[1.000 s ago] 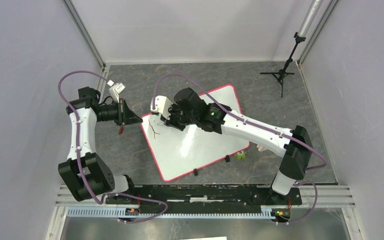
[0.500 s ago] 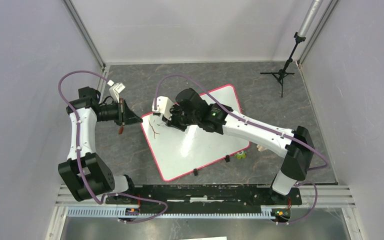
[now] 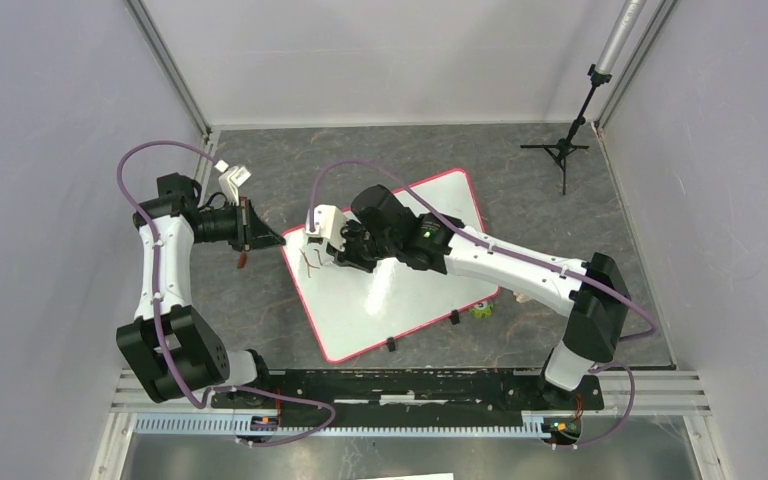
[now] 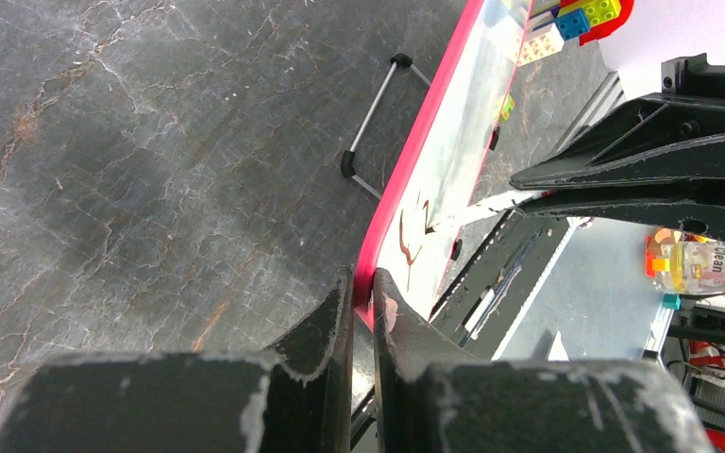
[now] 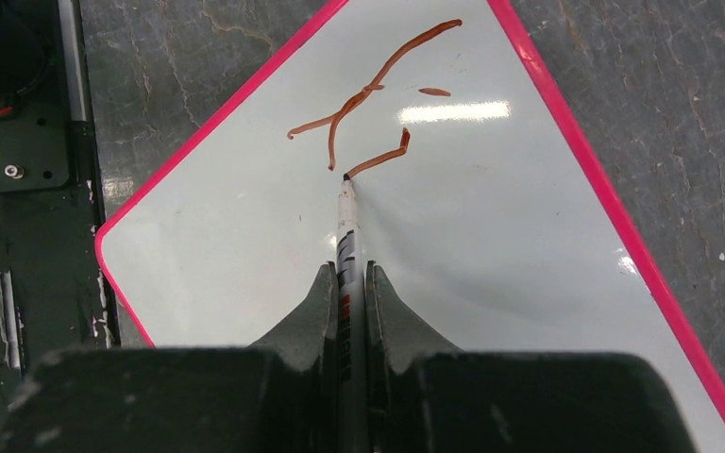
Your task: Write a sentence on the whiteboard
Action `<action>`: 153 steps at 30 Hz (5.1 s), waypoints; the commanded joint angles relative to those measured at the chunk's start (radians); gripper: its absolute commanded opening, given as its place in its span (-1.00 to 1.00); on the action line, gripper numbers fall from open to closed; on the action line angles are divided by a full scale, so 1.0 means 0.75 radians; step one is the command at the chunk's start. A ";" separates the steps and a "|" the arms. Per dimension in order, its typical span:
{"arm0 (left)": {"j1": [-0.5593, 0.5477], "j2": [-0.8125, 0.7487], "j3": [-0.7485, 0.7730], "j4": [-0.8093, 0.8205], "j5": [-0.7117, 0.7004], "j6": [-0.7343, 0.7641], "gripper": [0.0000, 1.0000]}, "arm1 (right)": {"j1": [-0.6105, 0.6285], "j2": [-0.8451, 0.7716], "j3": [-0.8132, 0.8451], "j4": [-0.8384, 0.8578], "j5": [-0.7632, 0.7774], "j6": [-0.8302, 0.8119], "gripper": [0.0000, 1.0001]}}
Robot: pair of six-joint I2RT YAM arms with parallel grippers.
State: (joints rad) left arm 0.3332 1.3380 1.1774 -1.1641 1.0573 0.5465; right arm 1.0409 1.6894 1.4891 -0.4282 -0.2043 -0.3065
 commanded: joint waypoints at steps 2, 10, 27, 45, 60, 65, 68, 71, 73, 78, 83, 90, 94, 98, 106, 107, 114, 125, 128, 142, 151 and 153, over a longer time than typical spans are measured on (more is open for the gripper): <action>-0.019 -0.021 0.027 -0.019 0.036 0.034 -0.72 | -0.002 -0.031 0.028 -0.047 0.060 -0.045 -1.00; -0.019 -0.028 0.027 -0.019 0.034 0.032 -0.72 | -0.003 -0.038 0.153 -0.067 0.065 -0.054 -1.00; -0.021 -0.033 0.019 -0.019 0.026 0.035 -0.72 | -0.005 0.056 0.243 0.013 0.107 -0.045 -1.00; -0.022 -0.028 0.019 -0.019 0.026 0.035 -0.72 | -0.007 -0.036 0.148 -0.024 0.109 -0.043 -1.00; -0.021 -0.039 0.016 -0.019 0.024 0.030 -0.72 | -0.007 -0.053 0.069 0.015 0.117 -0.061 -1.00; -0.021 -0.039 0.011 -0.019 0.023 0.032 -0.72 | -0.007 -0.038 0.071 0.015 0.112 -0.062 -1.00; -0.021 -0.036 0.011 -0.019 0.026 0.031 -0.72 | -0.008 -0.045 0.041 0.012 0.109 -0.058 -1.00; -0.021 -0.034 0.014 -0.018 0.028 0.030 -0.72 | -0.007 -0.056 0.005 0.011 0.103 -0.045 -1.00; -0.021 -0.037 0.013 -0.019 0.029 0.032 -0.72 | -0.007 -0.069 -0.029 0.011 0.084 -0.029 -1.00; -0.021 -0.036 0.013 -0.018 0.030 0.032 -0.72 | -0.005 -0.098 -0.103 0.012 0.048 0.001 -1.00; -0.021 -0.036 0.013 -0.018 0.032 0.029 -0.72 | -0.004 -0.105 -0.077 0.018 0.059 0.000 -1.00; -0.020 -0.038 0.013 -0.019 0.026 0.027 -0.72 | -0.016 -0.061 0.018 0.033 0.107 -0.027 -1.00; -0.020 -0.038 0.015 -0.019 0.024 0.027 -0.72 | -0.055 -0.043 0.064 0.025 0.107 -0.023 -1.00; -0.020 -0.032 0.015 -0.018 0.025 0.027 -0.72 | -0.074 -0.040 0.073 0.021 0.105 -0.027 -1.00; -0.022 -0.026 0.018 -0.019 0.025 0.029 -0.72 | -0.076 -0.060 0.011 0.004 0.089 -0.033 -1.00; -0.022 -0.025 0.018 -0.019 0.024 0.028 -0.72 | -0.077 -0.064 0.004 -0.001 0.081 -0.030 -1.00; -0.023 -0.026 0.012 -0.007 0.022 0.019 -0.72 | -0.073 -0.106 -0.070 -0.011 0.040 -0.015 -1.00; -0.029 -0.033 0.005 0.006 0.010 0.012 -0.71 | -0.045 -0.128 -0.079 -0.042 0.003 -0.063 -1.00; -0.031 -0.031 0.005 0.004 0.010 0.011 -0.72 | -0.046 -0.149 -0.048 -0.039 0.011 -0.068 -1.00; -0.035 -0.044 0.004 0.005 0.002 0.009 -0.71 | -0.090 -0.162 -0.012 -0.020 0.071 -0.058 -1.00; -0.035 -0.047 0.002 0.004 0.002 0.010 -0.72 | -0.091 -0.147 -0.016 -0.007 0.104 -0.064 -1.00; -0.037 -0.048 0.001 0.004 0.002 0.011 -0.72 | -0.091 -0.141 -0.010 0.000 0.120 -0.063 -1.00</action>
State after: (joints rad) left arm 0.3229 1.3262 1.1774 -1.1538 1.0481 0.5461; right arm 0.9730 1.5982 1.4395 -0.4648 -0.1532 -0.3458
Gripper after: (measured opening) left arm 0.152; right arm 0.124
